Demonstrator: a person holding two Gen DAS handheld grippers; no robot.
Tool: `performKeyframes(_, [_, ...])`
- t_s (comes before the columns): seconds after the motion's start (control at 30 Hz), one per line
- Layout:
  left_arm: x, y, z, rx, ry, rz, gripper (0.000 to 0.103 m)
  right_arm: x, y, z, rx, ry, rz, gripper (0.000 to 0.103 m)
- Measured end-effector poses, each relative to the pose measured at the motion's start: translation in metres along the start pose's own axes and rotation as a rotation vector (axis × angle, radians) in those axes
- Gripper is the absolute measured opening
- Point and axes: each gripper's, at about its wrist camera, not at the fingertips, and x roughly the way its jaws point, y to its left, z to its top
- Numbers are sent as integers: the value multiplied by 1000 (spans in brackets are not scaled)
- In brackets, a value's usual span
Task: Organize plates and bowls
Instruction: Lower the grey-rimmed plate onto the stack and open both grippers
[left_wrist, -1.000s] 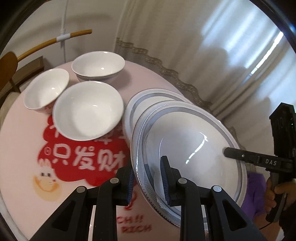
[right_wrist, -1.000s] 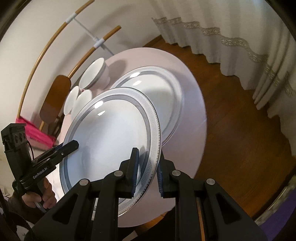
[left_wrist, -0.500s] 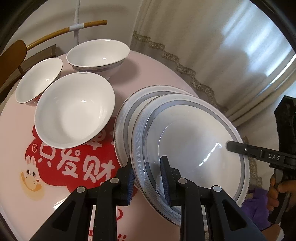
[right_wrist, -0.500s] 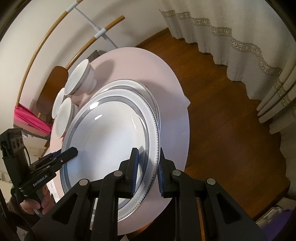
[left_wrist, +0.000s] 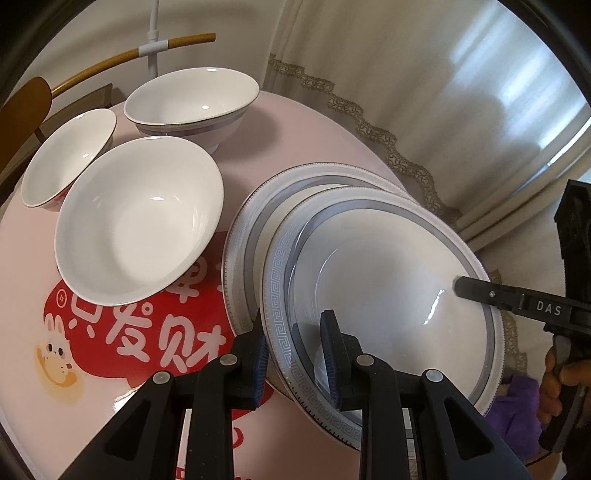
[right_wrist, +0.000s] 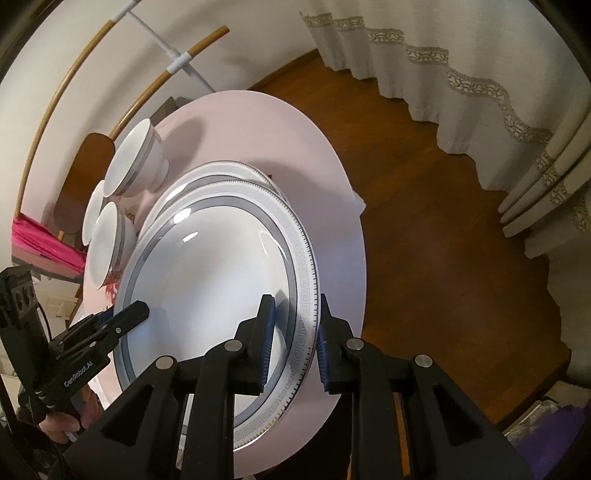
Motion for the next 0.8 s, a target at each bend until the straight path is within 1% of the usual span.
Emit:
performKeyframes(0.23, [-1, 2, -3, 3, -8, 8, 22, 2, 9, 3, -6, 0, -75, 24])
performKeyframes(0.4, [-5, 4, -5, 8, -17, 21, 22, 7, 11, 6, -1, -5, -92, 27])
performKeyframes(0.57, [-8, 1, -6, 16, -32, 50, 22, 12, 16, 9, -26, -7, -117, 31])
performKeyframes(0.8, [-12, -1, -6, 15, -39, 74, 22, 18, 16, 13, -14, -4, -117, 33])
